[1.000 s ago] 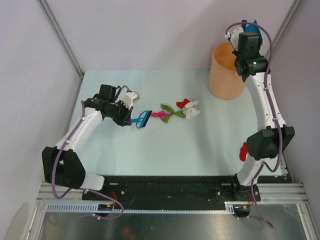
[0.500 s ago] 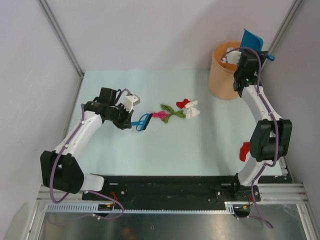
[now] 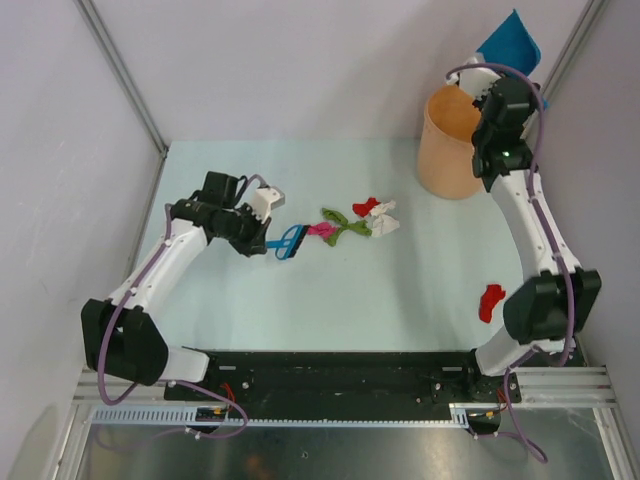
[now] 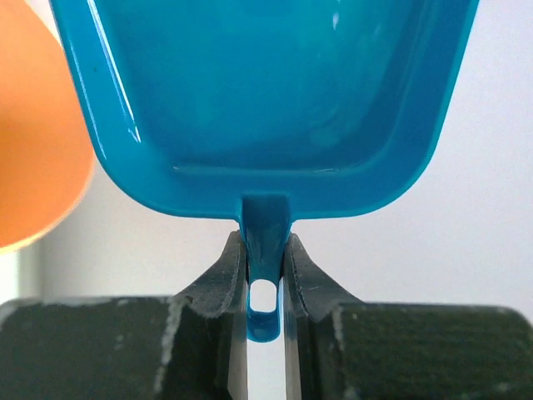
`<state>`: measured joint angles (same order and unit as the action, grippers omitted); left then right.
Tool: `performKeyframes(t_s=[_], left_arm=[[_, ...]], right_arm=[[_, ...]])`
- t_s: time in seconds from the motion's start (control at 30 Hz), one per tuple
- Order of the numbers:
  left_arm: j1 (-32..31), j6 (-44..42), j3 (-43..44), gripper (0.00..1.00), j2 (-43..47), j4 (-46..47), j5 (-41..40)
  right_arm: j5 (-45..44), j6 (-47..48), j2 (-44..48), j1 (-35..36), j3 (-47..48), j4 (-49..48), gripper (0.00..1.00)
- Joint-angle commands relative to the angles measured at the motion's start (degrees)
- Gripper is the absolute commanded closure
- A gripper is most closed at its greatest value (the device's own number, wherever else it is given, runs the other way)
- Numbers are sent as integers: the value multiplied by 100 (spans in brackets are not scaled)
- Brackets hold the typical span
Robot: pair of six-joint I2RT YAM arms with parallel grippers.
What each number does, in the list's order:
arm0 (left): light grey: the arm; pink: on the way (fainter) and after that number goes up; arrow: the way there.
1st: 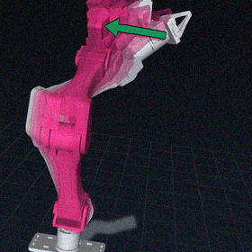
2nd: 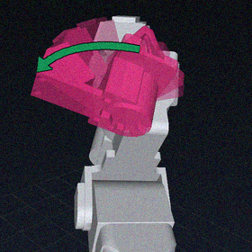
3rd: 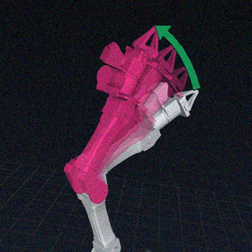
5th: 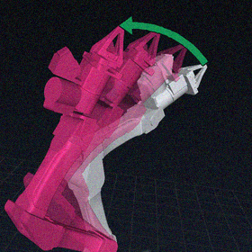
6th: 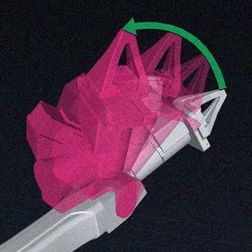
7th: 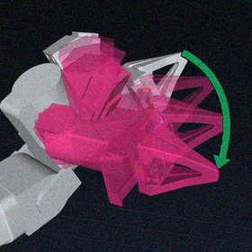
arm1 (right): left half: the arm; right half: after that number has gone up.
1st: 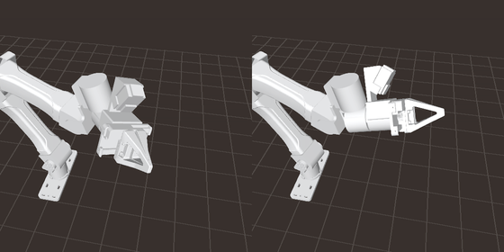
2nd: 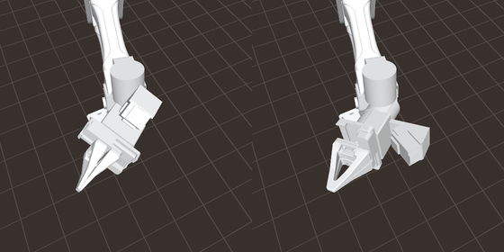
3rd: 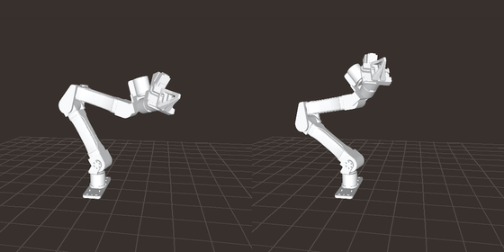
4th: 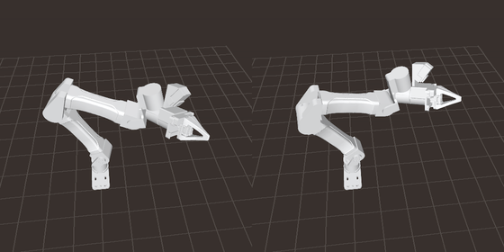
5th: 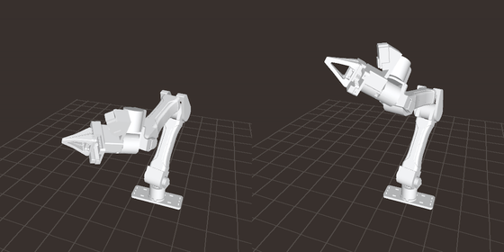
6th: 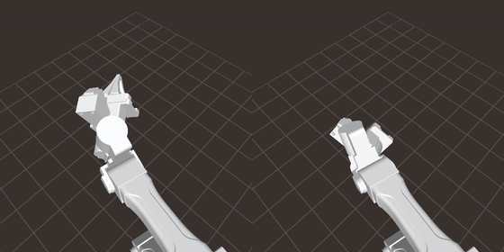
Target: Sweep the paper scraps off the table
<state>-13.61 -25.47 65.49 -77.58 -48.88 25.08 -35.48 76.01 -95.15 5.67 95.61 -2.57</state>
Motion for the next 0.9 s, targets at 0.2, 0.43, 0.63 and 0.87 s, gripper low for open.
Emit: performKeyframes(t_s=[0.2, 0.43, 0.63, 0.87], left_arm=[[-1213, 332, 2027, 100, -1109, 116, -679], [-2189, 114, 4230, 100, -2794, 151, -1786], [-2787, -632, 6104, 100, -4509, 318, -3323], [-3481, -2619, 7074, 100, -5926, 1045, -4546]], right_arm=[[1148, -5892, 1867, 215, -296, 3094, 100], [1853, -7398, 2721, 259, -1686, 3771, 100], [1747, -7416, 3108, 294, -2064, 4220, 100], [1826, -7434, 3425, 321, -2389, 4194, 100]])
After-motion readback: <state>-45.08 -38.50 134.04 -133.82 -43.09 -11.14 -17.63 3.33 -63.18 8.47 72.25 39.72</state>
